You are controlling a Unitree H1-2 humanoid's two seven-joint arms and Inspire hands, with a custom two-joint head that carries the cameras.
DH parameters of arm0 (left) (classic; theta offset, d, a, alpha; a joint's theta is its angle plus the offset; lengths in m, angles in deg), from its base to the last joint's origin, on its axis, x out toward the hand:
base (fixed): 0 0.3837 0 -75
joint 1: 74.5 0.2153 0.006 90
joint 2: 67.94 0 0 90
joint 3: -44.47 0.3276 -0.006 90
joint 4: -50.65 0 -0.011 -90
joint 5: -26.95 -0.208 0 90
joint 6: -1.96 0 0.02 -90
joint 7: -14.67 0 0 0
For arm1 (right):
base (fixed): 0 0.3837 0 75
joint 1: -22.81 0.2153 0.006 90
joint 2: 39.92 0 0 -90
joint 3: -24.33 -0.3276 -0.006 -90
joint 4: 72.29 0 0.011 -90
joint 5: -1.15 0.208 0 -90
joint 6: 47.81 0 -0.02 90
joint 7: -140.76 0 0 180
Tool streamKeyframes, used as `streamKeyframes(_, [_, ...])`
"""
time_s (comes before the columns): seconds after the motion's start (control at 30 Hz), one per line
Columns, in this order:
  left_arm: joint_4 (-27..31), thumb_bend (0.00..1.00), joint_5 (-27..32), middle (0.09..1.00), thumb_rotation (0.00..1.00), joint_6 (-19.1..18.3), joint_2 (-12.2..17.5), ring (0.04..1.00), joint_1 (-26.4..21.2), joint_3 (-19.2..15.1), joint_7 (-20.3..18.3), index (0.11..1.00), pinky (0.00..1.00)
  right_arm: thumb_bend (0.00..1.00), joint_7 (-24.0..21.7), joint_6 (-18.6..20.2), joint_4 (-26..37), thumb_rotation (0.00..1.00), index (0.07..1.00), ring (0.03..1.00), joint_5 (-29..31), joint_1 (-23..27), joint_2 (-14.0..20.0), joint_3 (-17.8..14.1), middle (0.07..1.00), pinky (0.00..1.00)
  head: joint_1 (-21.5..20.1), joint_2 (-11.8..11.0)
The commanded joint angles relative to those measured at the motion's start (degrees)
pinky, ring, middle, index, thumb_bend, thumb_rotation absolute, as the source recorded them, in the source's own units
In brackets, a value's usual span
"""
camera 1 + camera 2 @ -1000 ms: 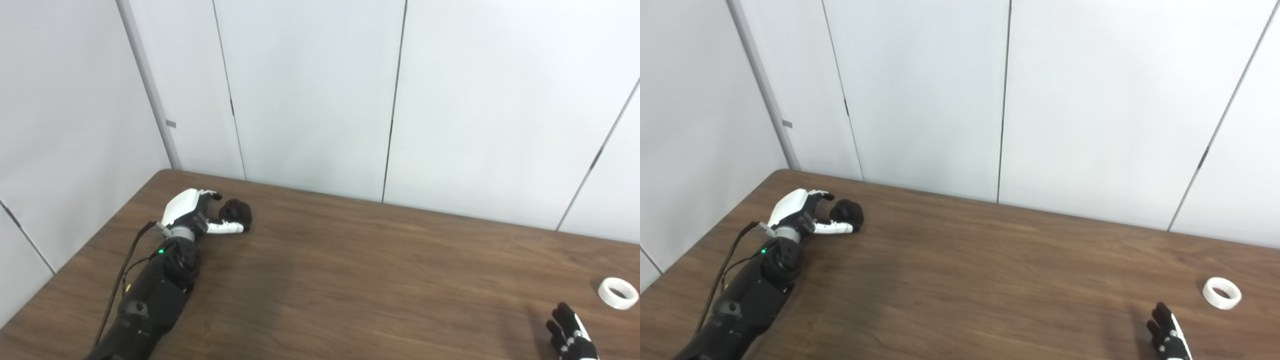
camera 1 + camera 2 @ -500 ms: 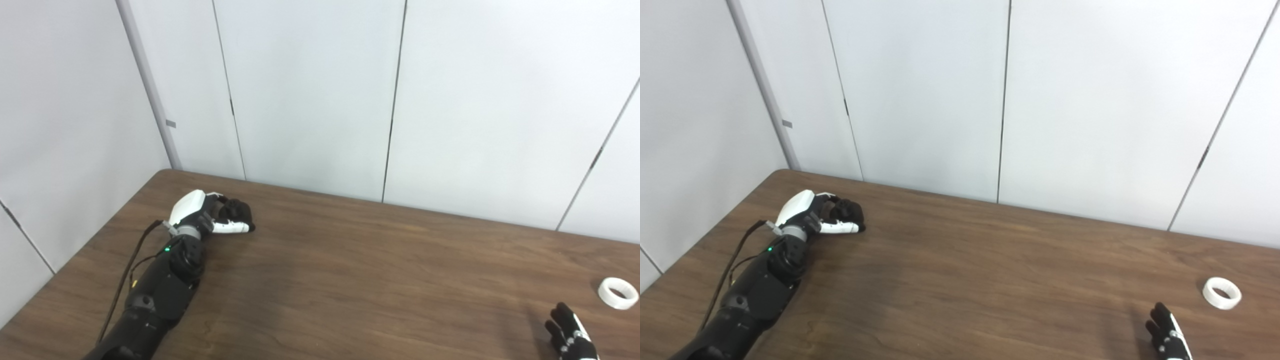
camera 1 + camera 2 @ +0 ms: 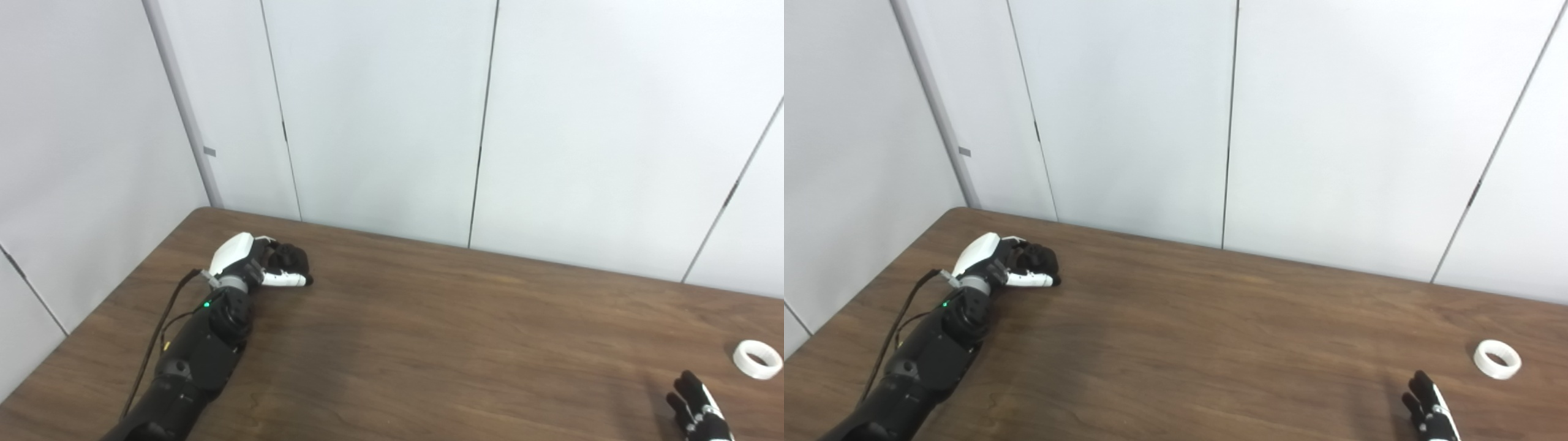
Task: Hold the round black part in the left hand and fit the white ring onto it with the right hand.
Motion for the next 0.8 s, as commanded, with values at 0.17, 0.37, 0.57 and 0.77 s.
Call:
streamKeyframes(0.17, [1.4,0.88,-0.66,0.892,0.3,0.89,1.63,0.975,-2.29,-0.17,1.67,0.726,1.0,0.5,0.31,0.73,0.54,1.0,0.945,0.952,-0.76,-0.82,1.07,-0.78,0.959,1.0,0.3,0.23])
streamKeyframes(0.37, [0.38,0.66,-0.2,0.856,0.11,3.99,1.6,0.947,-2.07,-0.64,3.52,0.554,0.99,0.5,-0.24,0.99,0.37,1.0,0.954,0.966,0.7,-0.85,1.09,-1.09,0.969,1.0,0.41,0.19])
streamKeyframes(0.57, [-1.21,0.52,-0.51,0.792,0.05,6.47,1.49,0.879,-1.98,-0.73,5.91,0.485,0.9,0.5,-0.87,0.49,0.08,1.0,0.958,0.969,1.01,-0.75,1.51,-1.2,0.973,1.0,0.52,0.07])
streamKeyframes(0.77, [-2.71,0.52,-0.73,0.769,0.04,7.76,1.26,0.864,-2.1,-0.39,7.67,0.485,0.87,0.52,-1.07,1.17,0.33,1.0,0.954,0.965,1.52,-0.58,1.78,-1.6,0.971,1.0,0.44,0.12])
